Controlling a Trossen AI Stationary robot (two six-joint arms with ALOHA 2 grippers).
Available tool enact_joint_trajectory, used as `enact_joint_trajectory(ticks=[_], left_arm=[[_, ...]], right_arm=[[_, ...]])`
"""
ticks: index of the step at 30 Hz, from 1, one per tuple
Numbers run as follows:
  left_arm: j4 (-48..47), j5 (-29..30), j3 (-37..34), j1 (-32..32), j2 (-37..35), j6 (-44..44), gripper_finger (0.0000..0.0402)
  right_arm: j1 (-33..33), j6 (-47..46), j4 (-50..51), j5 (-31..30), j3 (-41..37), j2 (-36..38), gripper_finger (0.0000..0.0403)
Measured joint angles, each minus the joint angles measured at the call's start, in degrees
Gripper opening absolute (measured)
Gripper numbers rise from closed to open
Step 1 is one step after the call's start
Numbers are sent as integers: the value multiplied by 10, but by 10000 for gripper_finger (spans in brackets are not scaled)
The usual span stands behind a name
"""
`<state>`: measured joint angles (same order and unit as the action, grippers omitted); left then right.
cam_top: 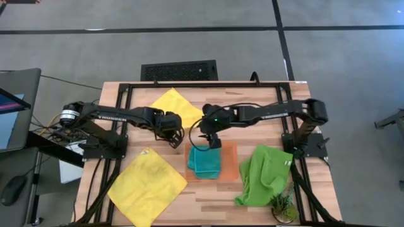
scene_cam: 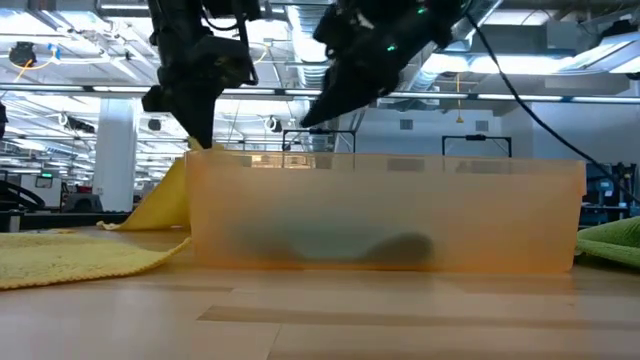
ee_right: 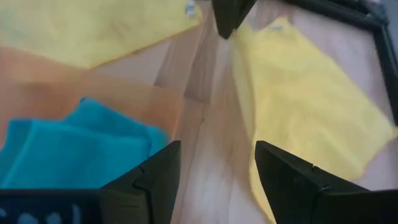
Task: Fold microfiber towels
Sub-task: Fold the top yellow towel
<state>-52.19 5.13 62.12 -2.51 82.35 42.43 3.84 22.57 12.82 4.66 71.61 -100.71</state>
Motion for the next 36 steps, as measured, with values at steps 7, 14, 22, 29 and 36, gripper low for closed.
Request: enact_joint_trajectory(ticks=[7, 14, 22, 29, 36], left_arm=[[-49, 0, 31, -2, 0, -52, 0], [-50, -17, 34, -2, 0, -34, 0], [-55, -32, 34, -2, 0, 9, 0], [-61, -27, 34, -2, -29, 48, 0], [-76, 3, 34, -2, -87, 80, 0]], right_arm=[[13, -30, -23, 0, 32, -68, 230], [31, -16, -42, 0, 52, -118, 230], [59, 16, -54, -1, 52, -150, 230], [76, 20, -55, 0, 52, -149, 230], [75, 49, -42, 1, 52, -149, 230]])
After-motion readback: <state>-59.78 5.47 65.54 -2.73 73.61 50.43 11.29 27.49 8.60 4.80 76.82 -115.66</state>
